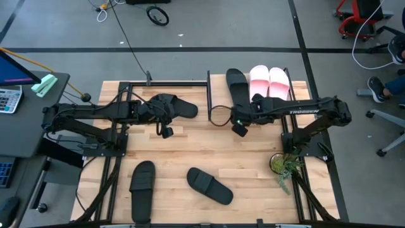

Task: Pick and place slides into the shelf
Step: Put the black slide on the shelf

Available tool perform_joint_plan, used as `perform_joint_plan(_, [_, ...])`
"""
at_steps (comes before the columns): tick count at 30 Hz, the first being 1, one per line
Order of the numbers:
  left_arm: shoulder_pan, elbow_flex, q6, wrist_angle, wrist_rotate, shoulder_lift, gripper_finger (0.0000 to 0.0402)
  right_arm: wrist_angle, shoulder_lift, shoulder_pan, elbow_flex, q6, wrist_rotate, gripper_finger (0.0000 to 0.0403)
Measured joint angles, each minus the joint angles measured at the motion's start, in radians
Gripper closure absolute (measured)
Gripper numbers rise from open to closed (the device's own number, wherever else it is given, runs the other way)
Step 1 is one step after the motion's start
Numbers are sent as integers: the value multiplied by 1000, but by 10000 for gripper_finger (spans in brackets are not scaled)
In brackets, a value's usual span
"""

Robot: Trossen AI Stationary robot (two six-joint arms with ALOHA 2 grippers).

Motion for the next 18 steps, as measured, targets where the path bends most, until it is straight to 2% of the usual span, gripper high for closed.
perform_joint_plan(5, [0,0,-9,0,21,0,386,1,-1,115,40,30,-17,304])
perform_joint_plan(9, [-3,0,-56,0,95,0,390,43,-2,232,48,93,-77,305])
perform_joint_plan(14, [-39,0,-52,0,123,0,383,249,-2,417,-33,126,-163,304])
perform_joint_plan(18, [-63,0,-52,0,124,0,379,446,-2,575,-139,12,-180,306])
